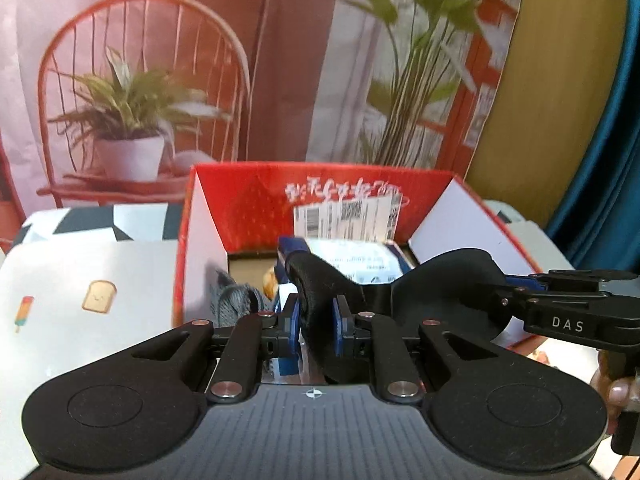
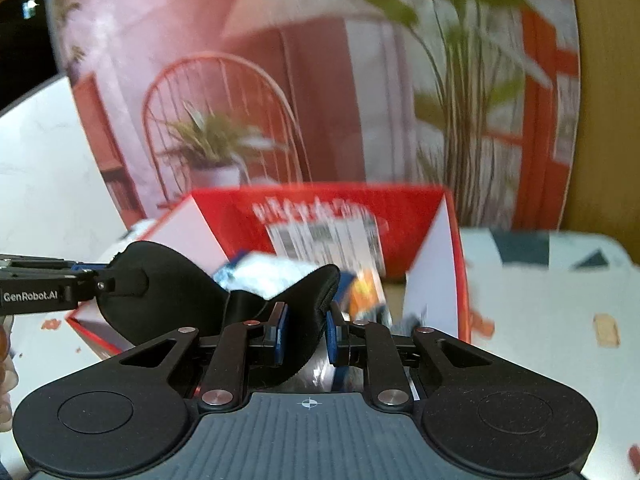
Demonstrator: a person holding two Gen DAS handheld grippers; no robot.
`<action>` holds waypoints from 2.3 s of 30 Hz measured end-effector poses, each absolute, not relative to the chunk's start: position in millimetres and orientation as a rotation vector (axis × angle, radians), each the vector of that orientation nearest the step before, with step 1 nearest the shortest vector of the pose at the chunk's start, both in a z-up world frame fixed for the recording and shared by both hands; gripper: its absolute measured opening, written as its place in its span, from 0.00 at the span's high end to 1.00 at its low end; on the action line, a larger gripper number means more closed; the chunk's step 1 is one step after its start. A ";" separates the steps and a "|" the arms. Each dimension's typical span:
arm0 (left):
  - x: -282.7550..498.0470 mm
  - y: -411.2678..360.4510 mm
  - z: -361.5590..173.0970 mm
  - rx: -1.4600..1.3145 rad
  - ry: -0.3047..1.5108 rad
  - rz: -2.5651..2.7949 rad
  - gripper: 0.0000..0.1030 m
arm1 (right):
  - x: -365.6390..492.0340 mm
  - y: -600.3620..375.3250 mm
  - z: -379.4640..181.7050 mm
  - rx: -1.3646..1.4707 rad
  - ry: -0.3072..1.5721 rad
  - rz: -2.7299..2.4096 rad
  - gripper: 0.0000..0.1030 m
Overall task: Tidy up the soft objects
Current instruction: 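Lift the black eye mask with both grippers, lower it into the box, release, then move both grippers down and close them on the green tassel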
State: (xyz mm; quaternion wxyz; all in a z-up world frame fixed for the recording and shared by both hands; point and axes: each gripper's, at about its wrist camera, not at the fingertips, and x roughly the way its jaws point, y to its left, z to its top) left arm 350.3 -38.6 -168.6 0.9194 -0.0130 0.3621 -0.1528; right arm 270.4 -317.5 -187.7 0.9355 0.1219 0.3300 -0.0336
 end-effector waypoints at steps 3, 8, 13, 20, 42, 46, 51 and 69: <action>357.8 -39.9 -174.2 -0.027 0.763 -0.299 0.83 | 273.5 -322.0 -196.5 0.283 0.705 -0.086 0.83; 364.6 -37.4 -181.3 -0.039 0.794 -0.285 0.83 | 275.0 -327.8 -201.1 0.303 0.730 -0.113 0.83; 363.1 -37.5 -185.1 -0.028 0.804 -0.277 0.82 | 274.9 -325.0 -201.8 0.303 0.740 -0.118 0.83; 354.0 -35.2 -173.6 0.003 0.756 -0.258 0.52 | 266.8 -312.9 -193.6 0.183 0.725 -0.146 0.72; 203.2 -20.9 -154.4 0.022 0.605 -0.282 0.36 | 131.6 -270.3 -159.1 0.144 0.596 -0.046 0.57; 177.3 -20.6 -167.7 0.006 0.628 -0.293 0.36 | 98.8 -251.1 -175.0 0.133 0.616 -0.024 0.52; 157.0 -24.7 -183.8 0.016 0.651 -0.303 0.34 | 67.4 -232.6 -197.1 0.134 0.651 -0.031 0.32; 148.0 -20.1 -229.0 -0.033 0.743 -0.300 0.32 | 59.3 -219.8 -253.3 0.201 0.794 -0.018 0.45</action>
